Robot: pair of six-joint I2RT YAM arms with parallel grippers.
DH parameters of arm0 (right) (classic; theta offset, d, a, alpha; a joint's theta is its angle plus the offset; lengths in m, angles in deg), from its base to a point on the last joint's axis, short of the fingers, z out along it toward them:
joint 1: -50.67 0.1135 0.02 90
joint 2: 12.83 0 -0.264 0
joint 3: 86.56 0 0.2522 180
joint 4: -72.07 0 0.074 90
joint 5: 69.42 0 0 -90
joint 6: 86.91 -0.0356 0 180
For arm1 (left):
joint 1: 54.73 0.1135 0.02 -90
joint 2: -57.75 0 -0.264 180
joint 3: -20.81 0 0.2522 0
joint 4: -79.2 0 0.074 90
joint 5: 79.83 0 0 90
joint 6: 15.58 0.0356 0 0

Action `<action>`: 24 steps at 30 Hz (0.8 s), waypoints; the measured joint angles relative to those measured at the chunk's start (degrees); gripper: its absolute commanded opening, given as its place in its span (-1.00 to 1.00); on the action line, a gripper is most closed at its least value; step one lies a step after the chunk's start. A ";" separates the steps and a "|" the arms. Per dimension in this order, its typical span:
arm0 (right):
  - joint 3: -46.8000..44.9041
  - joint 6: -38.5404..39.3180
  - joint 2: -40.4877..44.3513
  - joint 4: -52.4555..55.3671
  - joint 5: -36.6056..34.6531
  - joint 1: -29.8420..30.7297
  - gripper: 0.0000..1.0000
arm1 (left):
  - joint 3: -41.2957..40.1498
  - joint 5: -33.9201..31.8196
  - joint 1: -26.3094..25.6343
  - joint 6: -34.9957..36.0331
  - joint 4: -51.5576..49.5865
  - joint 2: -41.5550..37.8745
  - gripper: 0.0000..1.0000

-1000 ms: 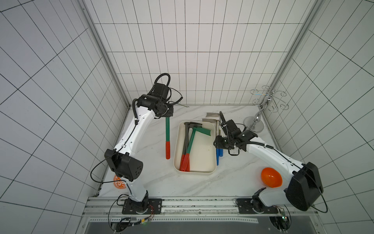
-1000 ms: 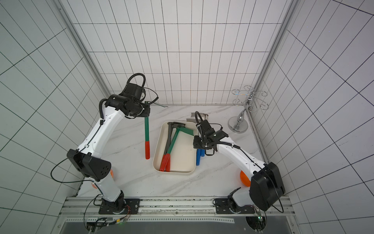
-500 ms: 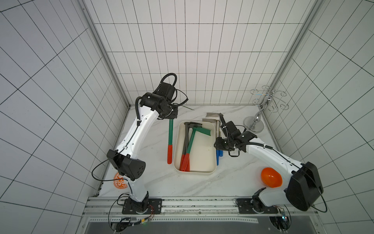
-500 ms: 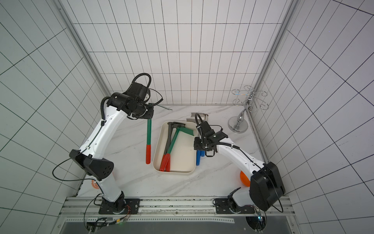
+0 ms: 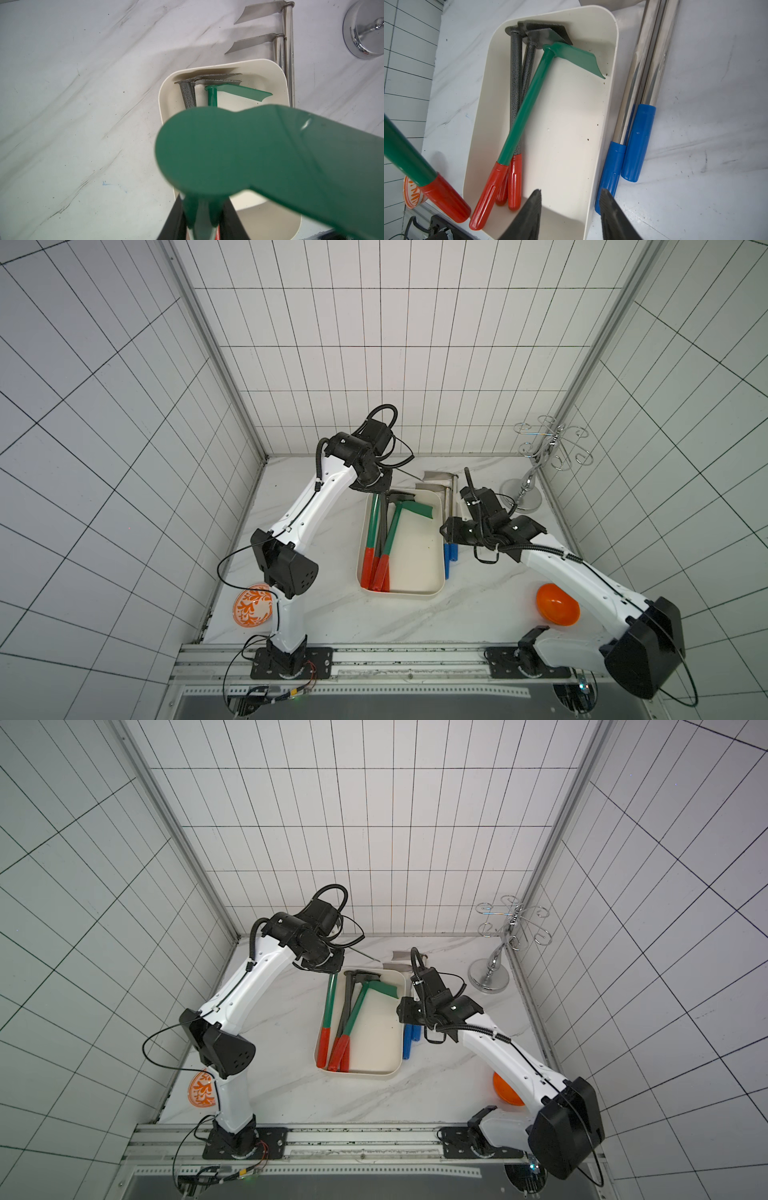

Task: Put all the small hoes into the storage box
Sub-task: Place the hoe in the storage box.

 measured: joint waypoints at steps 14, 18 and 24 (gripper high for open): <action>-1.14 -0.07 0.22 -0.42 -0.96 0.00 -0.07 | 2.38 -0.02 -0.85 -0.15 0.42 6.36 -1.00; -1.16 -0.07 0.22 -0.42 -1.11 0.00 -0.07 | 2.62 -0.04 -1.16 -0.04 0.50 7.80 -1.00; -1.75 -0.07 0.28 -0.39 -1.49 0.00 -0.07 | 2.71 -0.02 -1.66 0.24 0.66 10.82 -1.00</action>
